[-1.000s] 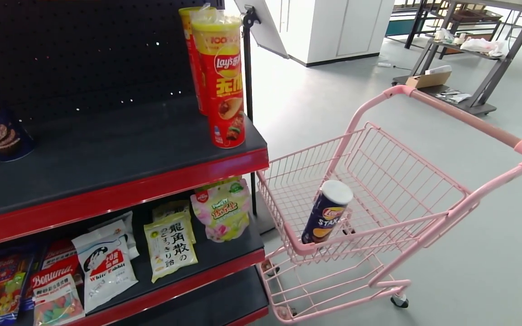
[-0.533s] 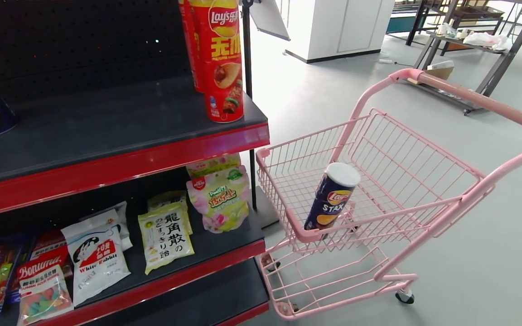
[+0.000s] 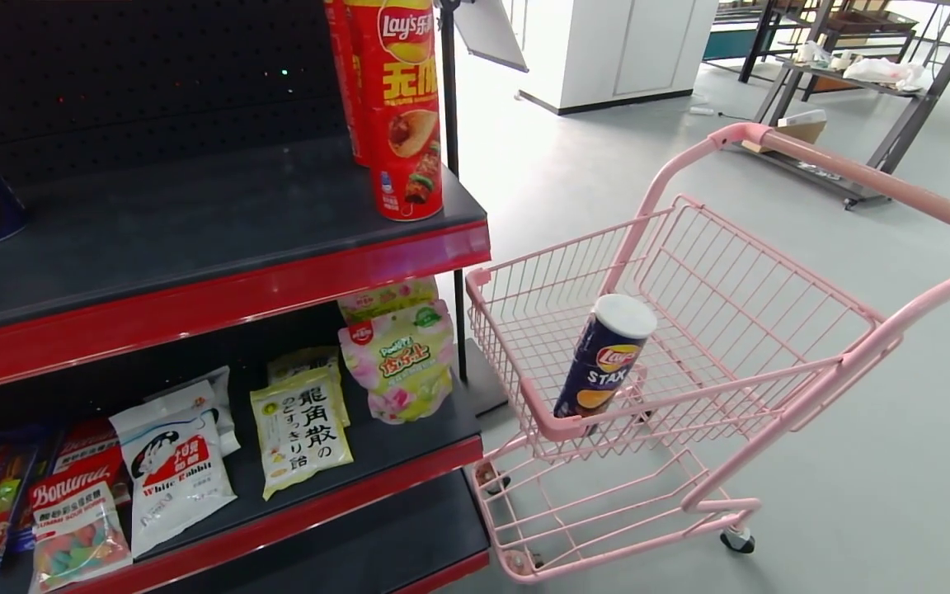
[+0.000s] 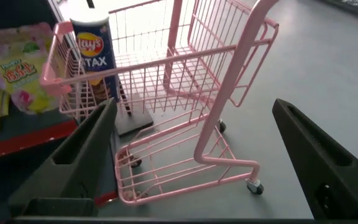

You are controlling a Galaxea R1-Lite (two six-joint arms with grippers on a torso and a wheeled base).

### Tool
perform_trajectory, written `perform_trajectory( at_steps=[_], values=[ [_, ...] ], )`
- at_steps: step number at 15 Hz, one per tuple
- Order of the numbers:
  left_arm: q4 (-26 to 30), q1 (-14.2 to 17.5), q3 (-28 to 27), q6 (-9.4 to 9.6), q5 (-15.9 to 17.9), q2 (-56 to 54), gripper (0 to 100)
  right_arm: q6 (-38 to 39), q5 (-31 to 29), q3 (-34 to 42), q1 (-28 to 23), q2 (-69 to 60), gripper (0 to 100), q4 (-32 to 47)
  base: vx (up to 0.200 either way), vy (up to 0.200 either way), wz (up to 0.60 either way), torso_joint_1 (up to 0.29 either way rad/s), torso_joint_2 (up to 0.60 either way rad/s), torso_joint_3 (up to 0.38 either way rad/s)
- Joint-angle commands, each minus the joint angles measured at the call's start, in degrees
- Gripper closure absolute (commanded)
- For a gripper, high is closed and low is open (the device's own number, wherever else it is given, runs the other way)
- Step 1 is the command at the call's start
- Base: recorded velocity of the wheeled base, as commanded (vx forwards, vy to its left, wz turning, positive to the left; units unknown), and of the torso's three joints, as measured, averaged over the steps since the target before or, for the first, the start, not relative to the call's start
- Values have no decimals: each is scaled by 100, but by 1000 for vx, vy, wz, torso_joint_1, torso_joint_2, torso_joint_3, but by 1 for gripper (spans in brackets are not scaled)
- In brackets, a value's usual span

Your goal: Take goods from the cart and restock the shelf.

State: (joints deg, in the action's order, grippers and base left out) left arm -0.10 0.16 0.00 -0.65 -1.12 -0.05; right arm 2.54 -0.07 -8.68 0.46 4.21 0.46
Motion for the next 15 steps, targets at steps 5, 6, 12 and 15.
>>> perform_trajectory(
  at_steps=[5, 6, 12, 15],
  values=[
    [1, 2, 0, 3, -11, 5, 0, 564, 675, -2454, 1008, 5644, 0, -1874, 0, 0, 0, 0, 0, 0],
    [1, 2, 0, 3, -11, 5, 0, 546, 772, -2314, 1184, 6409, 0, -2595, 0, 0, 0, 0, 0, 0],
    [1, 2, 0, 3, -11, 5, 0, 810, 816, -1892, 1624, 8439, 0, -4397, 0, 0, 0, 0, 0, 0],
    [1, 2, 0, 3, -11, 5, 0, 810, 816, -1804, 1755, 8852, 0, -4713, 0, 0, 0, 0, 0, 0]
  ],
)
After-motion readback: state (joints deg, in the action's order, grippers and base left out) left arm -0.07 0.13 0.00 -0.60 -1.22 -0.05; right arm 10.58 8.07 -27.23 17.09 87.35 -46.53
